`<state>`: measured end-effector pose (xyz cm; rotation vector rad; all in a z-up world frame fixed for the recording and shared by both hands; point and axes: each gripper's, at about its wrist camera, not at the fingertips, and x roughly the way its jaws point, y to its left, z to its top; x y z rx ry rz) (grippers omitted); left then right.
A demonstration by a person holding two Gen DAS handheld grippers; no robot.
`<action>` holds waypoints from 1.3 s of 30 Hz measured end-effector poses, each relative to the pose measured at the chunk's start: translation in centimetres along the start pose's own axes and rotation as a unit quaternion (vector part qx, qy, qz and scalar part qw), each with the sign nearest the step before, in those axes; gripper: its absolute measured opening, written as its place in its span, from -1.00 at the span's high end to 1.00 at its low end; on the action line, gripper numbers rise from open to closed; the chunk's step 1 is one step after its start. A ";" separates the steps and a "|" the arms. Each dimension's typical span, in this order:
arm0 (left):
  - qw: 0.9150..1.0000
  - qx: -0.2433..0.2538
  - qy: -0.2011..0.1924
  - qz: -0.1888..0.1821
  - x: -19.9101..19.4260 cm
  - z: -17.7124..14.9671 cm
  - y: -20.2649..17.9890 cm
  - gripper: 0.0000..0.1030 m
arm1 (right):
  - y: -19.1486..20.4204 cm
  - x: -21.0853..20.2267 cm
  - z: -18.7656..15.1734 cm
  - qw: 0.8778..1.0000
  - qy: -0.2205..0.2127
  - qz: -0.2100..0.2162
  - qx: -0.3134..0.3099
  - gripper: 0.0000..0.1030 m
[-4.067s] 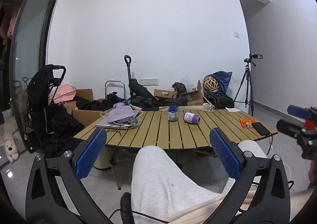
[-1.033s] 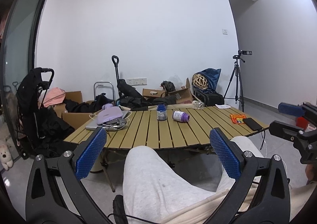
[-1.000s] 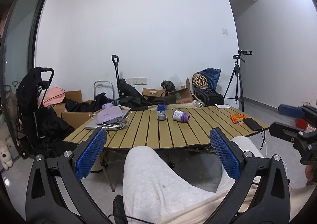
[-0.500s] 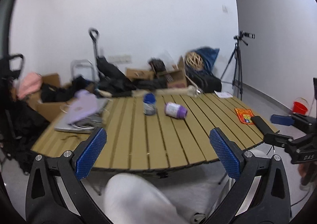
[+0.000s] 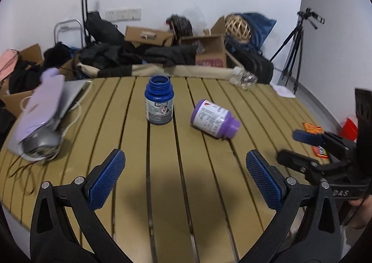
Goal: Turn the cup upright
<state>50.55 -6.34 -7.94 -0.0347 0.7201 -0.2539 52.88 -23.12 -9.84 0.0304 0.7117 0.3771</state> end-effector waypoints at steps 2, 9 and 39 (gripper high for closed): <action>1.000 0.001 0.020 -0.006 2.6 1.0 0.3 -1.00 | -0.9 3.3 1.3 1.000 0.015 0.001 0.001 -0.62; 0.999 -0.010 0.031 -0.013 7.8 3.1 1.9 -1.00 | -2.5 11.3 3.2 0.999 0.041 -0.007 -0.003 -0.62; 0.993 -0.039 0.109 0.003 13.6 1.6 0.4 0.09 | 0.6 9.8 -1.6 0.973 0.113 0.162 -0.120 -0.50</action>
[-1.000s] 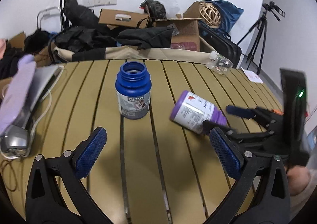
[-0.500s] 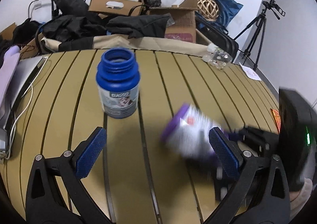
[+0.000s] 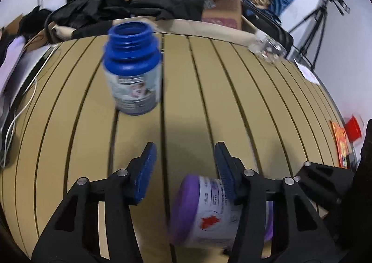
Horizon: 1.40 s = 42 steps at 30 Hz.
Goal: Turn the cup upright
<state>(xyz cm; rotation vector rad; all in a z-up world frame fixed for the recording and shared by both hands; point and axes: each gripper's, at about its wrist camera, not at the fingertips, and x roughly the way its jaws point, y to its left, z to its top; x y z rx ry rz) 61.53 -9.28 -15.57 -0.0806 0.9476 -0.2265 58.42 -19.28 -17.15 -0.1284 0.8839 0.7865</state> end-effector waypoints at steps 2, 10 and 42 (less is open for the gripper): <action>1.000 -0.002 -0.013 0.013 -0.7 -0.2 0.2 0.16 | -1.3 -0.5 0.0 1.000 -0.010 -0.010 0.019 -0.52; 0.997 0.048 -0.026 0.050 -2.0 0.2 -0.4 -0.01 | -4.1 -1.4 1.2 0.994 -0.050 -0.057 0.081 -0.53; 0.951 0.289 -0.046 -0.097 -0.4 10.4 -9.2 -0.16 | -15.2 -8.9 7.1 0.928 -0.166 0.109 0.314 -0.55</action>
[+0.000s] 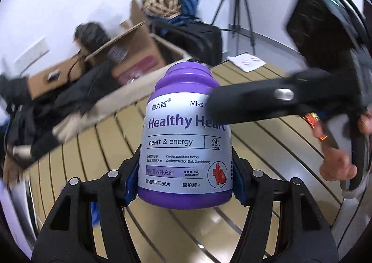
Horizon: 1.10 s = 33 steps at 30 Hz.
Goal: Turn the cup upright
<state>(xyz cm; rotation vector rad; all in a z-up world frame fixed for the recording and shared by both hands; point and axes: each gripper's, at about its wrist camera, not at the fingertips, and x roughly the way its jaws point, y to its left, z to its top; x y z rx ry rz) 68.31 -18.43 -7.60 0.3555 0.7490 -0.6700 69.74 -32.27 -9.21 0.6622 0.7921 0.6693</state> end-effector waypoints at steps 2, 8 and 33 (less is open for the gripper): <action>1.000 0.017 -0.017 -0.011 0.4 1.0 -0.1 -0.16 | -0.5 0.6 1.2 0.999 0.004 0.022 0.025 -0.54; 0.998 0.039 -0.028 -0.033 2.2 3.6 0.0 -0.17 | -1.7 0.6 3.8 0.999 -0.015 0.011 0.042 -0.36; 0.994 0.050 -0.066 -0.078 5.4 0.6 0.6 -0.89 | 1.5 3.6 0.7 0.919 -0.025 -0.299 -0.256 -0.36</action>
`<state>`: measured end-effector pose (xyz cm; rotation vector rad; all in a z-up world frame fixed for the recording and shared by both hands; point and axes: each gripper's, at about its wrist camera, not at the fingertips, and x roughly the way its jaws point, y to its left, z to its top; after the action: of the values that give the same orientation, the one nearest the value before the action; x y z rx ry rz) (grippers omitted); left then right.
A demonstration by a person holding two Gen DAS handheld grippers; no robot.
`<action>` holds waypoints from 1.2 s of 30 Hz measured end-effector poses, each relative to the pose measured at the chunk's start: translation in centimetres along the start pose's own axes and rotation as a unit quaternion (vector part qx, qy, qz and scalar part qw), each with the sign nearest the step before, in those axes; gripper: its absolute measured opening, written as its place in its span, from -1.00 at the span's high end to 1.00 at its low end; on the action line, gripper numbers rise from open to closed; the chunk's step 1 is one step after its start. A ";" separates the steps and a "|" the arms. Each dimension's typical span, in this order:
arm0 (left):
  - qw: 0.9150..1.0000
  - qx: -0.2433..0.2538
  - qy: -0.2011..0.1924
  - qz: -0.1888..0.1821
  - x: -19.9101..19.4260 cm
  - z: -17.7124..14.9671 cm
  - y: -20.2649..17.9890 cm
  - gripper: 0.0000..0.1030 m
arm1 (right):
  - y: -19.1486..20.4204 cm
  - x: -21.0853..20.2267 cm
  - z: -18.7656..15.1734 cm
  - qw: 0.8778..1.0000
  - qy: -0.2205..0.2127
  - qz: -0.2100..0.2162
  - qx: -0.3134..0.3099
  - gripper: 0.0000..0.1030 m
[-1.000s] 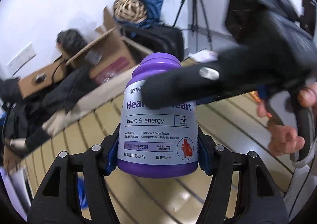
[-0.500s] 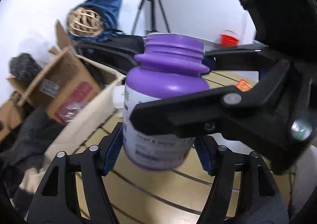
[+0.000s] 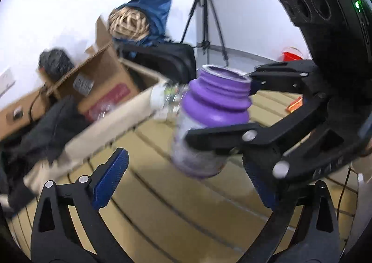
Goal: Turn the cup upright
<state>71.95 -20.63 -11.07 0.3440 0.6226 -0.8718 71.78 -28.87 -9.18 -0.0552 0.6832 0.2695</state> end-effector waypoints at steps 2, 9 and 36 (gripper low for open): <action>1.000 -0.018 0.007 -0.010 -0.1 -1.2 0.4 -0.89 | 0.1 0.6 -0.8 1.000 0.008 -0.007 -0.012 -0.36; 0.997 -0.063 0.038 0.013 1.7 -4.2 1.4 -0.89 | 0.6 4.1 -3.0 0.998 0.033 -0.026 -0.041 -0.36; 0.934 -0.220 0.003 0.281 -22.8 -7.5 -1.6 -1.00 | 2.3 -16.8 -4.5 0.999 0.029 -0.037 0.002 -0.57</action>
<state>56.95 -3.97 -2.43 0.1025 0.6608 -0.1696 55.95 -31.15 -2.02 -0.0853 0.7369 0.1959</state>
